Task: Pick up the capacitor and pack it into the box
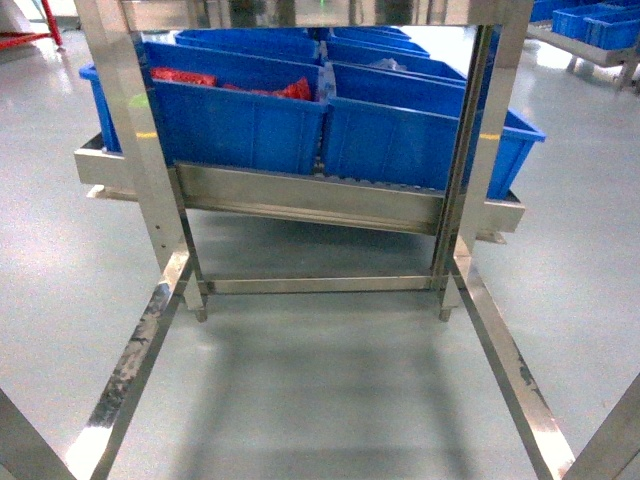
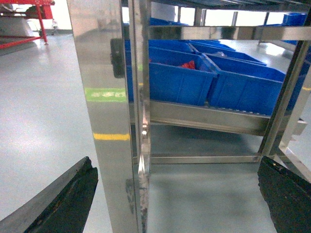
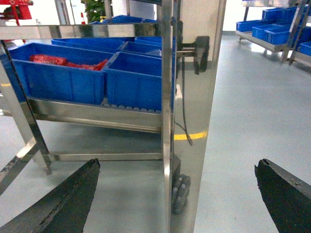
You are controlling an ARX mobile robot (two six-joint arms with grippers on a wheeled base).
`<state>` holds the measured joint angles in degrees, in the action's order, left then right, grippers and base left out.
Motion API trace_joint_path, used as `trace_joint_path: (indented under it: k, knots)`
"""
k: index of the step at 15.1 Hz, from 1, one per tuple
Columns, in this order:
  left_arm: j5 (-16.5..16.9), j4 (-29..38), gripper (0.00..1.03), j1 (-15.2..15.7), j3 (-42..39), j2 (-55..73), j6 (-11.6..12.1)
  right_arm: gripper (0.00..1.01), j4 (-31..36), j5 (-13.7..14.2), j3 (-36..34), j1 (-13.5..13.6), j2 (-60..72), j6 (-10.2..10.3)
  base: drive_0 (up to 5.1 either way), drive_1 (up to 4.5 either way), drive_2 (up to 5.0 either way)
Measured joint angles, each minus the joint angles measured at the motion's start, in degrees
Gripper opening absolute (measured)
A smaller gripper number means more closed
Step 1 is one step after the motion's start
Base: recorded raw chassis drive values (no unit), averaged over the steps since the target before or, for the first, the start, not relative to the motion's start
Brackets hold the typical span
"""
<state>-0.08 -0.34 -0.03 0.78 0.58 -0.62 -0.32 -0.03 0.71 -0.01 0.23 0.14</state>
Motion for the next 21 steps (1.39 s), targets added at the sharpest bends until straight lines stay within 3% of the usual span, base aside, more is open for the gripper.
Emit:
trace_joint_path:
  k: [21]
  knots:
    - [0.07,0.31,0.98,0.00,0.00,0.00,0.66,0.98,0.31,0.02,0.00,0.00,0.02,0.00,0.0,0.00,0.0]
